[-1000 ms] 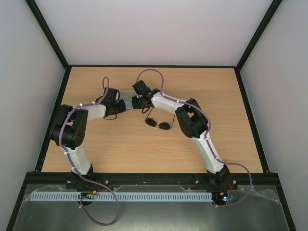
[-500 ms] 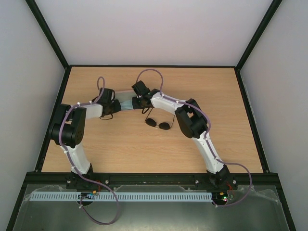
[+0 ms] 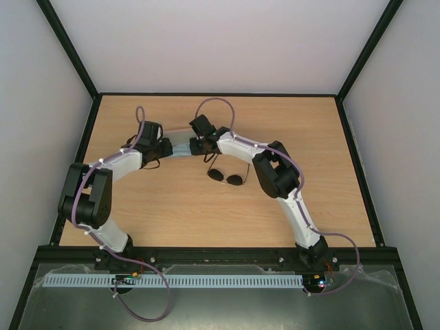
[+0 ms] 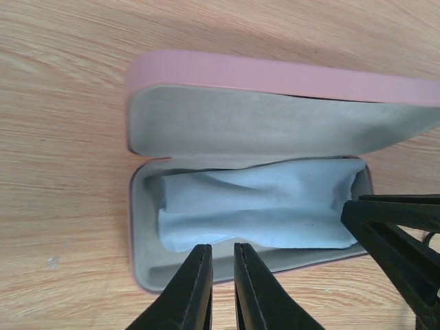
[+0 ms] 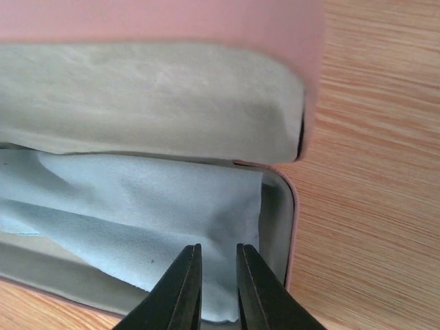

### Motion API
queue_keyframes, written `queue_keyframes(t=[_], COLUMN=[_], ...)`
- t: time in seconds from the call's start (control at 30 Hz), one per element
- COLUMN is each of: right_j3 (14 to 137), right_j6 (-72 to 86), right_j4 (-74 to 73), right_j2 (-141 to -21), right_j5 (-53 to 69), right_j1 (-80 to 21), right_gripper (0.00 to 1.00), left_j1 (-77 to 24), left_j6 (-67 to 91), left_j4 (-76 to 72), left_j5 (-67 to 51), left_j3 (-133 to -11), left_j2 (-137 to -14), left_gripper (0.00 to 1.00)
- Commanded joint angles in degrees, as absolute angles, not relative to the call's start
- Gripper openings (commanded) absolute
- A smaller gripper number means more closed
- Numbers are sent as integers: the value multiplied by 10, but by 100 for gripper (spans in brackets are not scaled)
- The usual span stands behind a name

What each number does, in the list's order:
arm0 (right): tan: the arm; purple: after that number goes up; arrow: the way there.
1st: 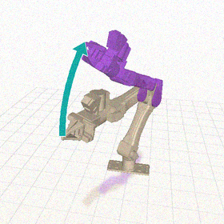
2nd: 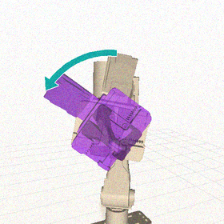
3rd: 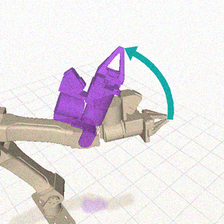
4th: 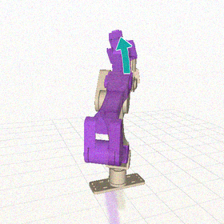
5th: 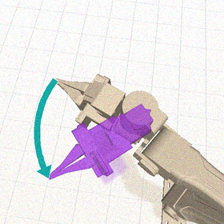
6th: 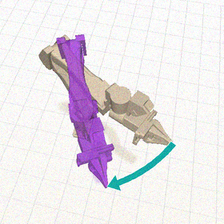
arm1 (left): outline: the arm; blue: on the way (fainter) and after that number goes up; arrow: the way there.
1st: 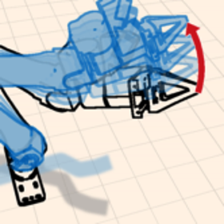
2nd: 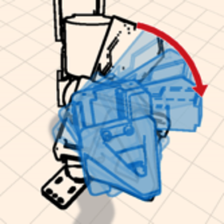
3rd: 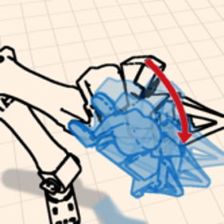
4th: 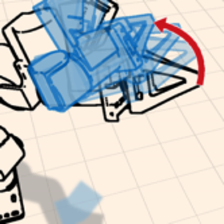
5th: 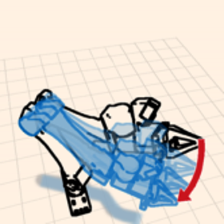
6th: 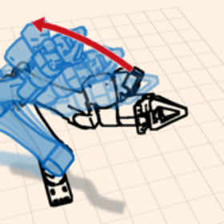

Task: Organize the sunglasses
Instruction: Place the glasses cleaning cloth in the sunglasses case.

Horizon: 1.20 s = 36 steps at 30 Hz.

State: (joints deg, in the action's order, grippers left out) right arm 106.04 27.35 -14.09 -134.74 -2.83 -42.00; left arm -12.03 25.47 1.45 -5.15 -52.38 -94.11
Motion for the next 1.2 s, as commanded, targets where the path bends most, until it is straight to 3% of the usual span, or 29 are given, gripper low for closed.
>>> queue_keyframes(t=[0.0, 0.6, 0.8, 1.17], right_j3=[1061, 1097, 1109, 1098], right_j6=[269, 272, 279, 281], right_j4=[-146, -157, -168, -162], right_j2=[-1316, -1372, -1386, -1373], right_j5=[-25, -45, -77, -89], right_j1=[-424, -424, -421, -418], right_gripper=[16, 17, 18, 18], left_j1=[-133, -125, -111, -111], left_j6=[253, 249, 243, 241], left_j4=[26, -7, -2, 11], left_j5=[-70, -43, -41, -71], left_j3=[-549, -563, -552, -525], left_j2=[-970, -1077, -1072, -1001], left_gripper=[13, 10, 10, 20])
